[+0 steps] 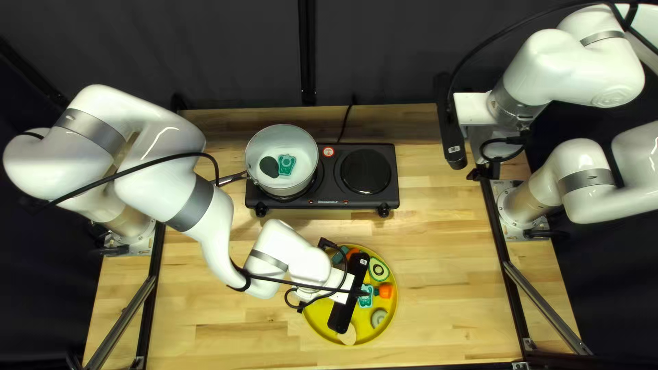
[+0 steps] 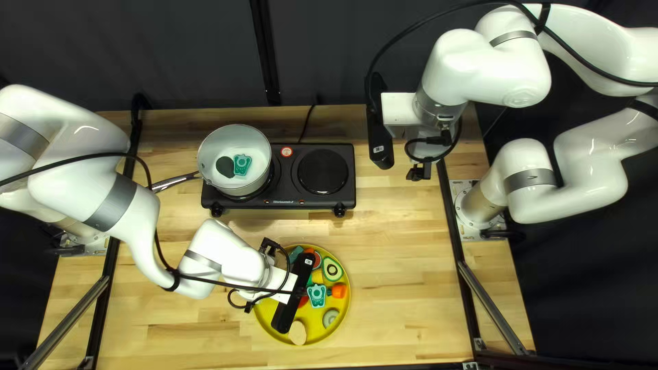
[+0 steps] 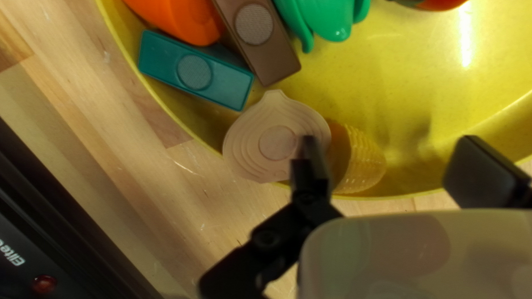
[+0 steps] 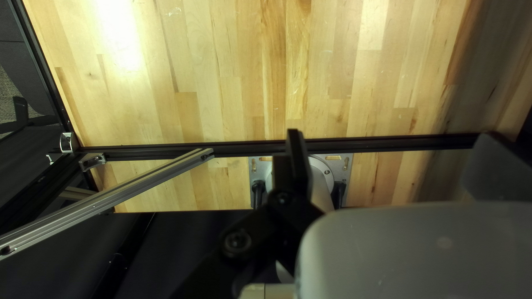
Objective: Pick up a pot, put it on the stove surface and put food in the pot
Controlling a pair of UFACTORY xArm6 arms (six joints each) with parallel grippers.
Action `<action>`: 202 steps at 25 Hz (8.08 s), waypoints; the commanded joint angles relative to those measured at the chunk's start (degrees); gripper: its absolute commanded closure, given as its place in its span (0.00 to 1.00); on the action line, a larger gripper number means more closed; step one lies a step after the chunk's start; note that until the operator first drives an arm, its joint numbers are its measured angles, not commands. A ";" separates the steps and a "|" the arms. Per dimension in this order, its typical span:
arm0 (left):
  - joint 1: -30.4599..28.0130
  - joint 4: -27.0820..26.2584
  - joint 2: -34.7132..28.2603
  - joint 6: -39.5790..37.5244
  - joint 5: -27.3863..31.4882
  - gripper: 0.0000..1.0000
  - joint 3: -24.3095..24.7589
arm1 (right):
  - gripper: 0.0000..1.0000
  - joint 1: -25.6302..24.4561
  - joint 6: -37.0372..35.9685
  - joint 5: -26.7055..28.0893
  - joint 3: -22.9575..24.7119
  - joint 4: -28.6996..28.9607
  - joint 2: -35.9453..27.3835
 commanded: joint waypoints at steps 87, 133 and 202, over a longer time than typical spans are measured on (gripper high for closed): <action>4.25 -0.55 -22.50 1.95 -0.15 1.00 24.40 | 0.00 0.00 0.00 0.00 0.00 0.00 0.00; 18.33 0.64 -33.93 16.48 28.99 0.00 6.80 | 0.00 0.00 0.00 0.00 0.00 0.00 0.00; 4.68 6.52 3.32 10.85 4.49 1.00 -5.17 | 0.00 0.00 0.00 0.00 0.00 0.00 0.00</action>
